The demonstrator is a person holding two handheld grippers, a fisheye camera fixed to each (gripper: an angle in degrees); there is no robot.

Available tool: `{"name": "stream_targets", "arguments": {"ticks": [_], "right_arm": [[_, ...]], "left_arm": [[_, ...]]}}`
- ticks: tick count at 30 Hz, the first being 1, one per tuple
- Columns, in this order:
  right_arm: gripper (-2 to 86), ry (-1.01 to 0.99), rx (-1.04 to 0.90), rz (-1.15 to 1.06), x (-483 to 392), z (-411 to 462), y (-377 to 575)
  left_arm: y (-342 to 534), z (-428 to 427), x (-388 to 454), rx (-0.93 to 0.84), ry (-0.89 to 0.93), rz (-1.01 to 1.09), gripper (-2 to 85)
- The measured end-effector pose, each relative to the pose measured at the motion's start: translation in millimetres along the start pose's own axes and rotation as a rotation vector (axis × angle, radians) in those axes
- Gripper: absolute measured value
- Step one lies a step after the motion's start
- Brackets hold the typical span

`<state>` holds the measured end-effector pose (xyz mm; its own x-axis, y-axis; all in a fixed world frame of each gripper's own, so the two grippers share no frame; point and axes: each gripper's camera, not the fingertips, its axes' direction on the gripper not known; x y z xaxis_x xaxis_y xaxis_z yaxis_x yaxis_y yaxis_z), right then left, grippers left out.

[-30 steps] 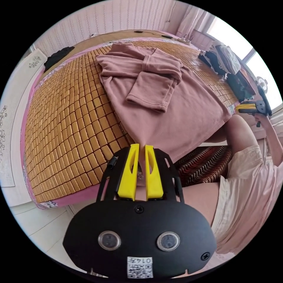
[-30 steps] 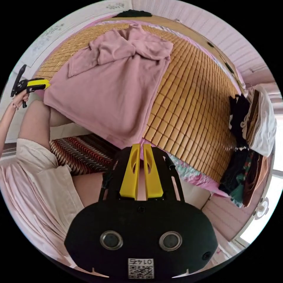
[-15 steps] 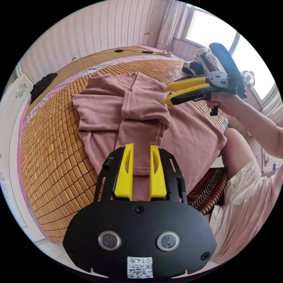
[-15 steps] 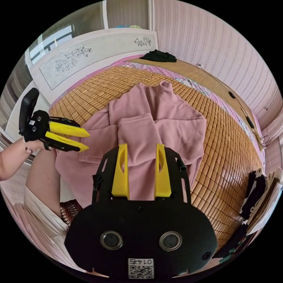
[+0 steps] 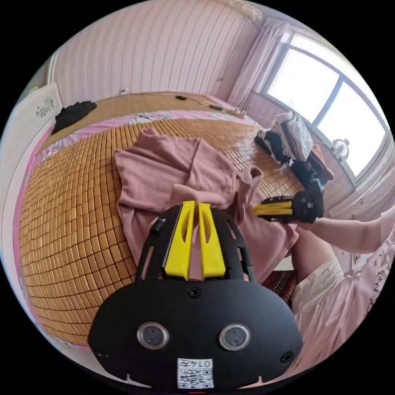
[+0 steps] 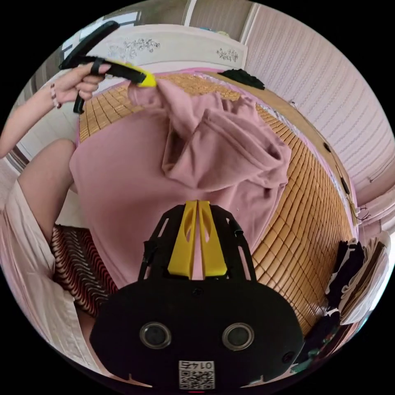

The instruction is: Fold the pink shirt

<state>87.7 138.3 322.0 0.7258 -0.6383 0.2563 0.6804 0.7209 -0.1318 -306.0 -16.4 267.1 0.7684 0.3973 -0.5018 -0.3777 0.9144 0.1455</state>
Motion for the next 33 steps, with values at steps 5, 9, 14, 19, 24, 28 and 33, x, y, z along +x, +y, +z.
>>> {"name": "stream_targets", "arguments": {"ticks": [5,9,14,19,24,28,33], "right_arm": [[13.9,-0.023,0.164,0.262,33,-52,28],[17.7,0.003,0.255,0.35,50,-68,41],[19.0,-0.03,0.241,0.294,45,-52,31],[18.7,0.019,0.094,0.428,61,-14,13],[16.0,-0.069,-0.029,0.484,80,10,13],[5.6,-0.041,-0.016,0.464,98,-22,4],[4.7,0.302,0.064,0.505,134,-96,26]], "left_arm": [[-45,2,79,0.137,0.265,0.21,3.1],[-30,16,124,0.085,0.33,0.279,7.5],[21,53,107,-0.064,0.073,0.224,7.4],[40,106,121,-0.281,0.104,0.288,10.0],[55,156,140,-0.424,0.09,0.336,9.4],[49,143,117,-0.373,0.161,0.222,2.3],[35,50,59,-0.117,0.078,0.126,-0.8]]}}
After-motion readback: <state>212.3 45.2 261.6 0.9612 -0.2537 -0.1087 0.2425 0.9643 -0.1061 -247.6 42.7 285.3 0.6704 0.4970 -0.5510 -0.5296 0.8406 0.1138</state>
